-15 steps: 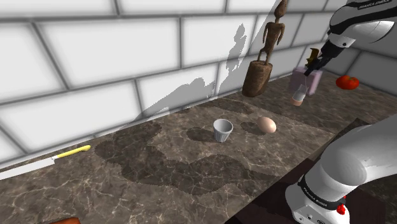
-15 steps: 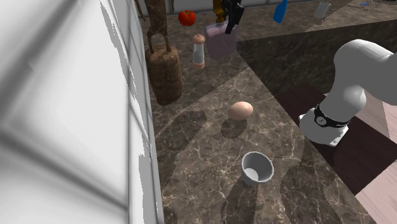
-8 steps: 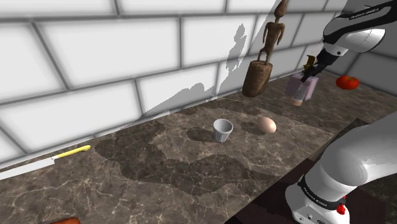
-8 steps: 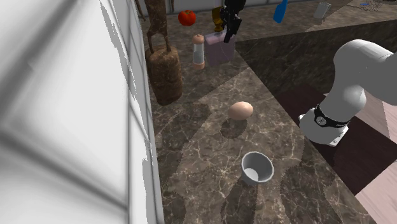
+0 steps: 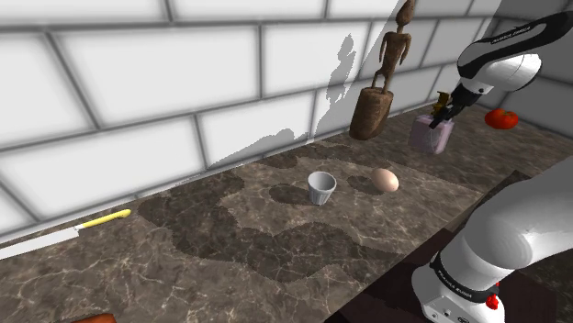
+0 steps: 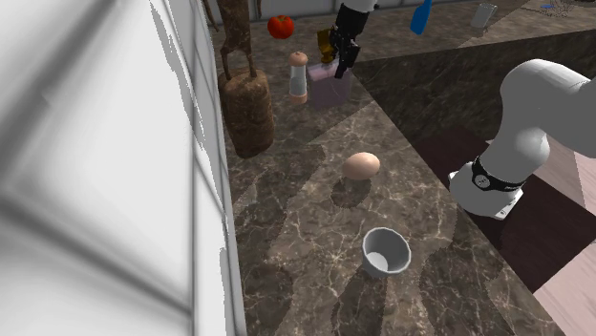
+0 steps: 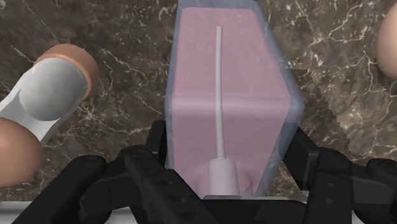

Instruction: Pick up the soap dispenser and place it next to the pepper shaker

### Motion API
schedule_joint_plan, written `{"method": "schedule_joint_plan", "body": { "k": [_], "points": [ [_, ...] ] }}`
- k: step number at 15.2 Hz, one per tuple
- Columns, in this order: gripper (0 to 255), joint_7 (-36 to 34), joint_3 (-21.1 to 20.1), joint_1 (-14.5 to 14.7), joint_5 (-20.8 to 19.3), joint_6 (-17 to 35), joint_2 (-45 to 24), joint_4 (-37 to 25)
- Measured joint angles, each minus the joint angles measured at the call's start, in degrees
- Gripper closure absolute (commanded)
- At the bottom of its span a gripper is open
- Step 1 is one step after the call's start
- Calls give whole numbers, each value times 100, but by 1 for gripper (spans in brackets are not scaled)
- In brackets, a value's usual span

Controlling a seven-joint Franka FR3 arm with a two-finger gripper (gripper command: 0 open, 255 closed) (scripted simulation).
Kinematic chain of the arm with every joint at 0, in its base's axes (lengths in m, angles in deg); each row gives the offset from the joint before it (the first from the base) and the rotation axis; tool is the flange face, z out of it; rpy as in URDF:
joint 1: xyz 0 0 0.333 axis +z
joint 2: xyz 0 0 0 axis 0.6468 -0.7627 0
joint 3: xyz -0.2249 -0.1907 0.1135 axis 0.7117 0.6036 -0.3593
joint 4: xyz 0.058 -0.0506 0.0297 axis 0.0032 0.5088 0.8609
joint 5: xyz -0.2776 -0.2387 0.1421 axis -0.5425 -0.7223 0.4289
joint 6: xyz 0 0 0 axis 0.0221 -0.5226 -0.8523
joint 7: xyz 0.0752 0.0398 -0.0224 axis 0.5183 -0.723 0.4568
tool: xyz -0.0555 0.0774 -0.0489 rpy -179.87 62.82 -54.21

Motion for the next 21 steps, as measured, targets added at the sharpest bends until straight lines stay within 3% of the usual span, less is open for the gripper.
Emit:
{"method": "schedule_joint_plan", "body": {
  "k": [8, 17, 21],
  "points": [
    [255, 425, 311, 235, 457, 627, -446, 305],
    [255, 1259, 683, 614, 1479, 1248, -1164, 525],
    [255, 1357, 709, 637, 1602, 1300, -1223, 532]
  ]
}}
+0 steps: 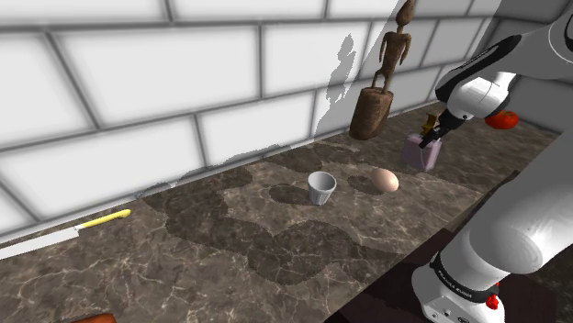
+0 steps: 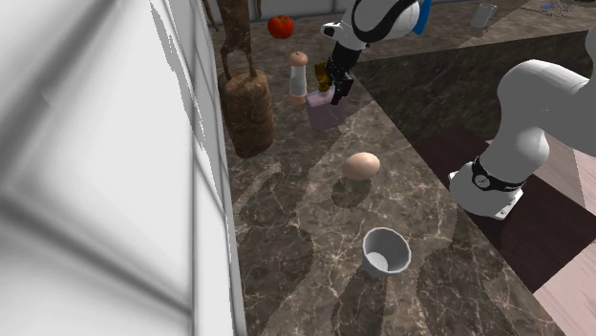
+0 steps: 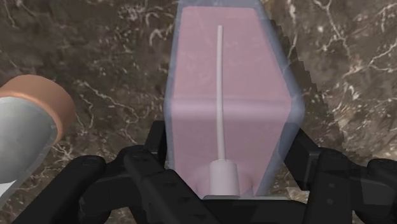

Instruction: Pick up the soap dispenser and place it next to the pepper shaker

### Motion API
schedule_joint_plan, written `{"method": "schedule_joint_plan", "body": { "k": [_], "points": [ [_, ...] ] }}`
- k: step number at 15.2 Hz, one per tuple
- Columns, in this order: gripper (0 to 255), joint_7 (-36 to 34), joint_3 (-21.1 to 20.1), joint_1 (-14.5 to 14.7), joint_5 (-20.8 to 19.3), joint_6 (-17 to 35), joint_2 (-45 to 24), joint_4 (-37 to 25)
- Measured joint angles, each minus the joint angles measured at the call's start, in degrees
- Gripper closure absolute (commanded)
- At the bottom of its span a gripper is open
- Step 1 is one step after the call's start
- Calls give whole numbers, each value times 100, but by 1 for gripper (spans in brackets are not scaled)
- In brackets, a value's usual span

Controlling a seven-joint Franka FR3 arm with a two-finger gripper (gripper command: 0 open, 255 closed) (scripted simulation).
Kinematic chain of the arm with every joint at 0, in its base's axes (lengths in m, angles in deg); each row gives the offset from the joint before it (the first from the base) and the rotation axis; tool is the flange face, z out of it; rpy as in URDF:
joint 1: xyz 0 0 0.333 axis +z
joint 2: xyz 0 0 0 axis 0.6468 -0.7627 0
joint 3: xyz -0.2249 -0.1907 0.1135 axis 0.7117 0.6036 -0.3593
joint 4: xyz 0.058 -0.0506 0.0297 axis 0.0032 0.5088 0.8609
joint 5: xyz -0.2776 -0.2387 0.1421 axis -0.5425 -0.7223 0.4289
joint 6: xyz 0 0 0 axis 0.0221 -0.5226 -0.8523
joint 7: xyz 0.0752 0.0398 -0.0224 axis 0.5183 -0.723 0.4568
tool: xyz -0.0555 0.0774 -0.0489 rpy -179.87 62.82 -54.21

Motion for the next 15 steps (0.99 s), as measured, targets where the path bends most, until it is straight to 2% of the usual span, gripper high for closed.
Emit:
{"method": "schedule_joint_plan", "body": {
  "k": [2, 3, 9, 11, 13, 15],
  "points": [
    [255, 12, 2, 5, 17, 5, -11, 0],
    [0, 12, 2, 5, 17, 7, -10, 2],
    [0, 7, -2, 8, 12, 10, -18, 16],
    [0, -315, -70, -104, -423, -164, 284, -9],
    [0, -771, -264, -348, -1047, -460, 756, -30],
    [0, -893, -335, -461, -1254, -599, 900, -72]
  ]
}}
